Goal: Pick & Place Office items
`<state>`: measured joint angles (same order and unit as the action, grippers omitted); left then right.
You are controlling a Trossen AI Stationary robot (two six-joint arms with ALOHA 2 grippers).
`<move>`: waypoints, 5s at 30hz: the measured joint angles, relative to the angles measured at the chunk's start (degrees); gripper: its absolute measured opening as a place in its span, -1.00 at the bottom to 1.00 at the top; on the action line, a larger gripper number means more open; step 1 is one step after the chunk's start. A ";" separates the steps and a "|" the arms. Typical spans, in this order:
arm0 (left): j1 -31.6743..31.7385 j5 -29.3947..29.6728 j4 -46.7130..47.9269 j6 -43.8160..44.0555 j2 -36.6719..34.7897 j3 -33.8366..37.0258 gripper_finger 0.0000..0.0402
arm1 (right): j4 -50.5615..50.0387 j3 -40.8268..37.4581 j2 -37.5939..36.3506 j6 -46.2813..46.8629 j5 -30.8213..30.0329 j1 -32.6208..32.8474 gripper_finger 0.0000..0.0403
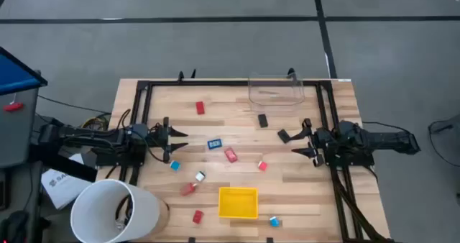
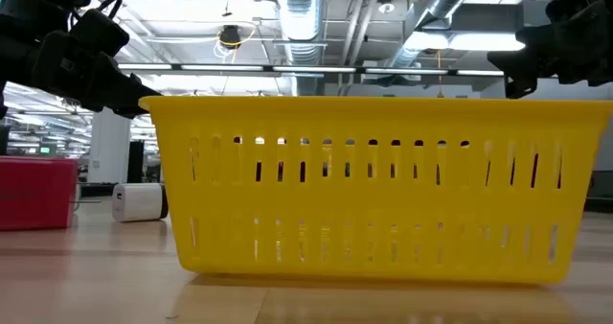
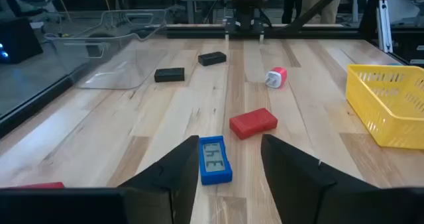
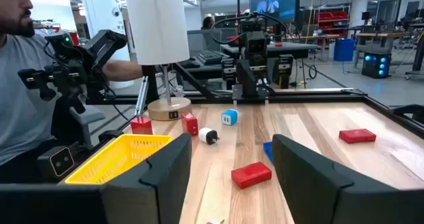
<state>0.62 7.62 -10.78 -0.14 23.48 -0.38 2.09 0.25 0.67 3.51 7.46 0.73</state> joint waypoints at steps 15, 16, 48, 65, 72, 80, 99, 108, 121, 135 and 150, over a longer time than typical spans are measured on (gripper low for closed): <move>0.00 0.00 0.00 0.01 0.00 -0.01 -0.21 | -0.02 0.00 0.00 0.01 0.00 0.00 0.01; 0.00 0.02 0.01 0.01 0.01 -0.01 -0.21 | -0.02 0.00 0.01 0.02 0.00 -0.01 0.01; 0.04 0.54 -1.53 -0.98 0.10 0.00 -0.21 | 17.57 0.00 -0.02 -4.12 -1.41 -0.48 0.01; 0.04 -2.10 -20.86 7.43 1.57 -0.02 -0.21 | 27.32 3.39 0.02 0.57 -3.06 -0.48 0.01; 0.02 -8.14 -19.59 8.32 5.29 -0.02 -0.21 | 26.11 3.45 0.00 15.05 -3.02 0.54 0.01; -2.44 -13.19 -22.47 16.89 12.01 0.00 -0.21 | 14.78 3.46 3.92 28.23 -2.95 3.63 0.01; -12.90 12.21 -21.14 -20.80 21.67 -26.56 -0.06 | -15.14 42.09 56.36 19.88 -41.88 31.52 0.01; -18.40 18.17 -10.92 -24.45 19.43 -27.81 0.20 | -58.98 75.38 86.19 40.11 -40.36 28.29 0.01; -19.32 19.82 -9.44 -24.90 16.99 -27.87 0.54 | -51.64 70.07 96.89 54.73 -34.45 24.65 0.01; -19.32 12.87 -10.70 -22.88 17.04 -27.89 0.64 | -36.96 55.65 93.28 63.33 -29.70 22.82 0.24; -19.52 11.19 -10.84 -21.59 18.00 -27.87 0.64 | -31.96 55.65 102.56 54.99 -25.99 20.17 0.24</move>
<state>-18.90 18.81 -21.62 -21.73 41.47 -28.25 -29.87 55.90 103.23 58.50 -18.53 20.89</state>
